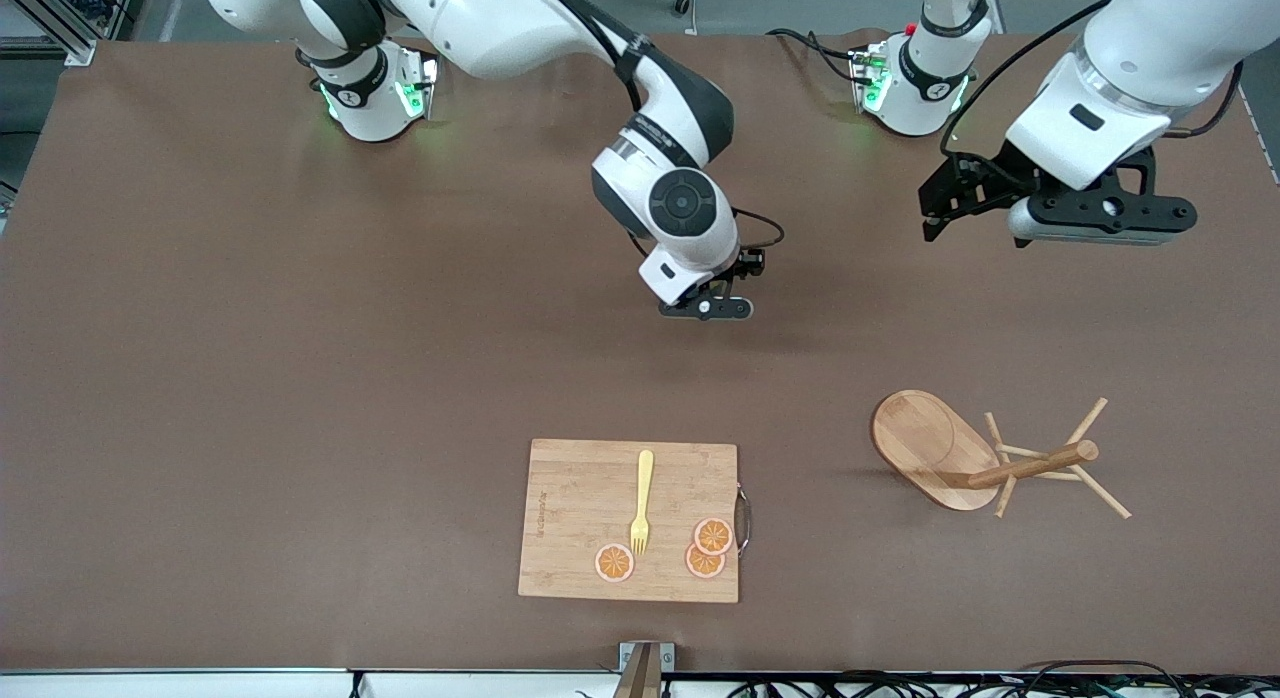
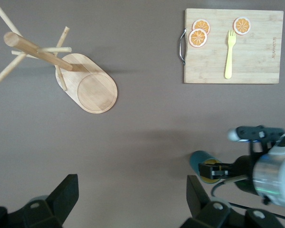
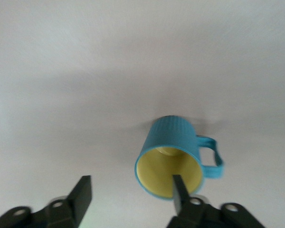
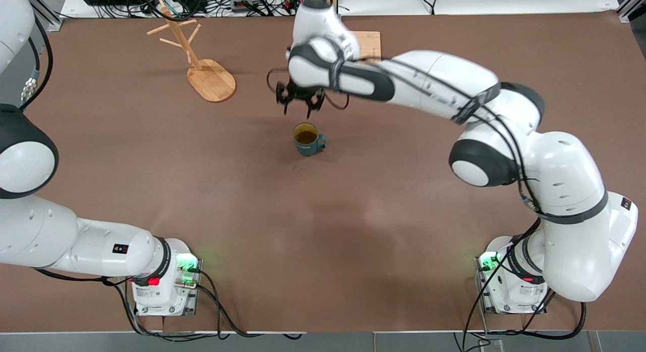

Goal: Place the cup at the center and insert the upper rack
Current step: 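Carry the mug to the table center and release the right gripper, then withdraw the right gripper while the left gripper moves above the mug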

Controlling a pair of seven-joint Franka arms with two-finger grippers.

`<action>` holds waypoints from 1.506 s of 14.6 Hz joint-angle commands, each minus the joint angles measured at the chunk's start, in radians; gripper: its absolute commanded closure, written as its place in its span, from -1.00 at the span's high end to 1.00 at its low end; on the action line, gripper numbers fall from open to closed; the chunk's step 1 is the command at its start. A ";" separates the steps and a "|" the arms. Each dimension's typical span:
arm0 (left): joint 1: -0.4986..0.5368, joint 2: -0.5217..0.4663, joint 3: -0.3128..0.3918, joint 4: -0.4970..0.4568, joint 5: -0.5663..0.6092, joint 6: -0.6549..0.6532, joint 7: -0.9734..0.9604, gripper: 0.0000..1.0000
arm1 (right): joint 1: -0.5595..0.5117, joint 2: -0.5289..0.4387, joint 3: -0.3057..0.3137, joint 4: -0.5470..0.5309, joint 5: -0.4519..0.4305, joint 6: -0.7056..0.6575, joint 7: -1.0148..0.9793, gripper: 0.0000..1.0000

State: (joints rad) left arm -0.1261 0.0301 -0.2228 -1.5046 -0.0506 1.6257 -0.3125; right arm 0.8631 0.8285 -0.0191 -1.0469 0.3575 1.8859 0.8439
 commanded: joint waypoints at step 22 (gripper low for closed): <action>-0.275 0.088 -0.415 -0.201 0.299 0.326 -0.909 1.00 | -0.789 -0.466 -0.090 -0.122 -0.322 -0.435 -0.839 1.00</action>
State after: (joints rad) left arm -0.3535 0.1017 -0.6381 -1.6717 0.1683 1.9170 -1.1146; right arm 0.1270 0.4455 -0.1206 -1.0386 0.0415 1.4028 0.0742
